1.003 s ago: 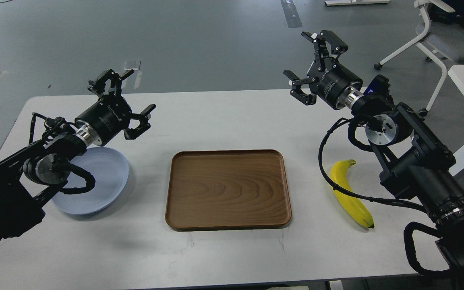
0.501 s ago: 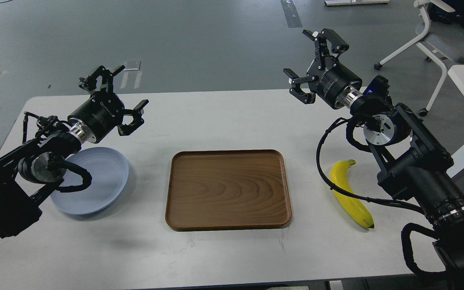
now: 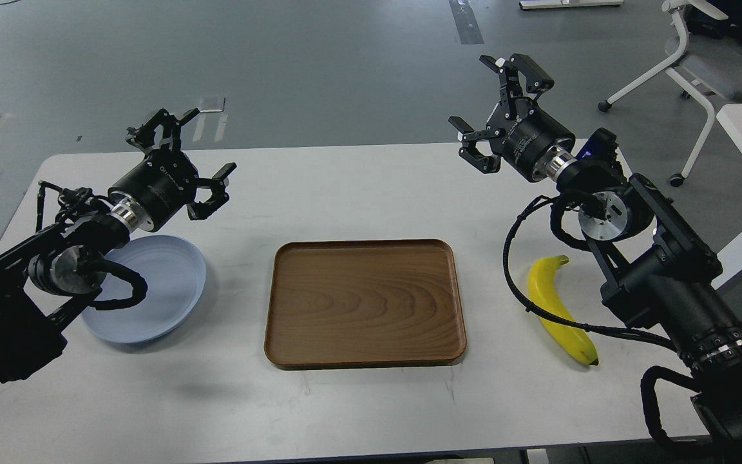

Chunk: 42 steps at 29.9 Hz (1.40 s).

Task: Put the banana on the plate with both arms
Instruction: 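Grasp the edge of the light blue plate with the left gripper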

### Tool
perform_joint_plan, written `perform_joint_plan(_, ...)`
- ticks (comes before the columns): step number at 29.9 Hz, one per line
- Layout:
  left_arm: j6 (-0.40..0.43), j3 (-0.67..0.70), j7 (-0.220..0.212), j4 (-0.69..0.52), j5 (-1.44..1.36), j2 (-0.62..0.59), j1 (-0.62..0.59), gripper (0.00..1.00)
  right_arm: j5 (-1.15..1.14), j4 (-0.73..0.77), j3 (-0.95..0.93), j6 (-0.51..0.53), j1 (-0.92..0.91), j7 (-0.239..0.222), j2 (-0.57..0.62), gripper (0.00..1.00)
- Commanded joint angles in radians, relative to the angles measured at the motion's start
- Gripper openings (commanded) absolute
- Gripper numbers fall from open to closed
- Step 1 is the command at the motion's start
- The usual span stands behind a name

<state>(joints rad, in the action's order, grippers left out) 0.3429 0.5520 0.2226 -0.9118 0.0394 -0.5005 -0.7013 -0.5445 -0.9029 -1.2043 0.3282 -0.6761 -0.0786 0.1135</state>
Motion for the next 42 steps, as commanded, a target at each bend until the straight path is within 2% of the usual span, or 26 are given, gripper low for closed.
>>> perform_joint_plan(1, -0.037, -0.001, 0.02, -0.036, -0.028, -0.009, -0.004, 0.99, 0.0, -0.02, -0.003, 0.0, 0.023, 0.0, 0.0, 1.0)
perform_joint_plan(3, -0.125, -0.003, 0.067, -0.116, -0.171, -0.055, -0.007, 0.99, 0.0, -0.036, -0.004, 0.0, 0.044, 0.0, 0.0, 1.0)
perform_joint_plan(4, -0.195, -0.003, 0.099, -0.189, -0.338, -0.096, -0.009, 0.99, 0.0, -0.042, -0.006, 0.0, 0.053, 0.0, 0.0, 1.0)
perform_joint_plan(6, -0.28, -0.004, 0.107, -0.255, -0.532, -0.133, -0.01, 0.99, 0.0, -0.044, -0.007, 0.0, 0.059, 0.0, 0.002, 1.0)
perform_joint_plan(7, -0.383, -0.006, 0.106, -0.303, -0.729, -0.165, -0.009, 0.99, 0.0, -0.045, -0.009, 0.0, 0.061, 0.0, 0.002, 1.0)
perform_joint_plan(9, -0.511, -0.023, 0.106, -0.349, -0.964, -0.22, 0.005, 0.99, 0.0, -0.054, -0.012, -0.001, 0.061, 0.0, 0.005, 1.0)
perform_joint_plan(10, -0.54, -0.041, 0.106, -0.352, -1.084, -0.269, 0.016, 0.99, 0.0, -0.06, -0.012, -0.001, 0.063, 0.0, 0.006, 1.0)
perform_joint_plan(14, -0.57, -0.153, 0.106, -0.335, -1.257, -0.403, 0.042, 0.99, 0.0, -0.079, -0.014, -0.001, 0.061, -0.001, 0.008, 1.0)
perform_joint_plan(17, -0.698, -0.289, 0.116, -0.265, -1.302, -0.48, 0.077, 0.99, 0.0, -0.103, -0.012, -0.001, 0.064, -0.003, 0.012, 1.0)
perform_joint_plan(18, -0.773, -0.353, 0.118, -0.218, -1.303, -0.492, 0.106, 0.99, 0.0, -0.106, -0.012, -0.001, 0.066, -0.003, 0.012, 1.0)
perform_joint_plan(20, -0.832, -0.412, 0.123, -0.17, -1.303, -0.494, 0.129, 0.99, 0.0, -0.106, -0.012, -0.001, 0.066, -0.003, 0.014, 1.0)
perform_joint_plan(22, -0.832, -0.499, 0.142, -0.084, -1.302, -0.484, 0.16, 0.99, 0.0, -0.106, -0.012, -0.001, 0.066, -0.003, 0.017, 1.0)
perform_joint_plan(28, -0.832, -0.563, 0.15, -0.006, -1.28, -0.446, 0.206, 0.98, -0.002, -0.106, -0.011, -0.001, 0.07, -0.003, 0.017, 1.0)
perform_joint_plan(37, -0.832, -0.558, 0.153, 0.01, -1.202, -0.392, 0.203, 0.97, -0.003, -0.109, -0.011, -0.001, 0.093, -0.003, 0.02, 1.0)
perform_joint_plan(42, -0.832, -0.555, 0.155, 0.016, -1.196, -0.379, 0.2, 0.87, -0.003, -0.122, -0.009, 0.0, 0.098, -0.003, 0.032, 1.0)
